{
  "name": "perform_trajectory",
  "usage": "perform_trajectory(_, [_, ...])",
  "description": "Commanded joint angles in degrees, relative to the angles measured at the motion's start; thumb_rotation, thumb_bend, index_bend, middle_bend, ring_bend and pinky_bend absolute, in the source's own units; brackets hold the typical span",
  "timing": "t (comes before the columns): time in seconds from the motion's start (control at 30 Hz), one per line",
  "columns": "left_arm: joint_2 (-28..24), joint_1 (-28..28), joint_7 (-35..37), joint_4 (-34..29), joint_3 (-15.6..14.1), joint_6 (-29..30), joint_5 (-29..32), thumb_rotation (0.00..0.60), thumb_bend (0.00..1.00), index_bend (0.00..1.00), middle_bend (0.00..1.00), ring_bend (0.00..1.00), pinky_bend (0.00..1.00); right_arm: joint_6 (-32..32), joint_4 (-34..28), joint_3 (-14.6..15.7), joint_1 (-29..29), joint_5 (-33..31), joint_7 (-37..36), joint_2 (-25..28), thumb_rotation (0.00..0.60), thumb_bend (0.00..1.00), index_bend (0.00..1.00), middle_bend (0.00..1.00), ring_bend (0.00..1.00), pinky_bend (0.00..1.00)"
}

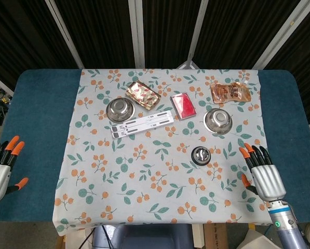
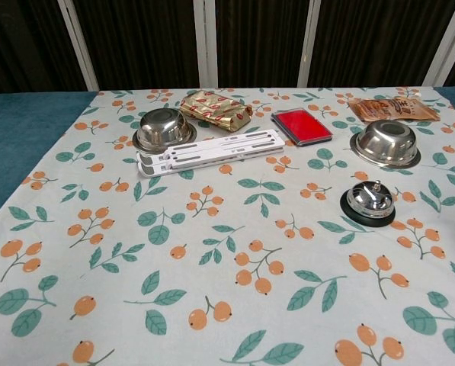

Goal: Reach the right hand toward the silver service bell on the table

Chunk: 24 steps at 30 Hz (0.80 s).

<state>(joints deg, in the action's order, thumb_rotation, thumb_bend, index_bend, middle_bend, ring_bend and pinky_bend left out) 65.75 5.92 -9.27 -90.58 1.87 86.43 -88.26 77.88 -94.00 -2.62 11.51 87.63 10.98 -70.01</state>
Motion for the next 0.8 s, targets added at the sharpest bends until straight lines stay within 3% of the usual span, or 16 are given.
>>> perform_trajectory(0.03, [-0.1,0.0,0.1,-0.1,0.1,0.1,0.0,0.6,0.0,0.0,0.0,0.0,0.0,-2.4,-0.4,-0.9,1.5,-1.9,1.9,-0.9,0.6,0.69,0.0,0.0,0.0,0.0])
perform_trajectory(0.13, [0.0,0.0,0.0,-0.2,0.0,0.3,-0.2,0.6,0.0,0.0,0.0,0.0,0.0,-4.5,-0.5,-1.4,2.8,-3.1,3.4,-1.8,0.6,0.84,0.0,0.0,0.0,0.0])
perform_trajectory(0.27, [0.0,-0.1,-0.2,-0.2,-0.2,0.1,-0.1,0.6,0.0,0.0,0.0,0.0,0.0,-7.2,-0.2,-1.6,4.3,-4.7,6.4,-3.5,0.6,0.91,0.0,0.0,0.0,0.0])
perform_trajectory(0.8, [0.0,-0.1,-0.1,-0.1,-0.2,0.2,-0.4,0.6,0.0,0.0,0.0,0.0,0.0,-11.4,1.5,-1.8,6.8,-10.3,13.1,-9.2,0.6,0.92,0.0,0.0,0.0,0.0])
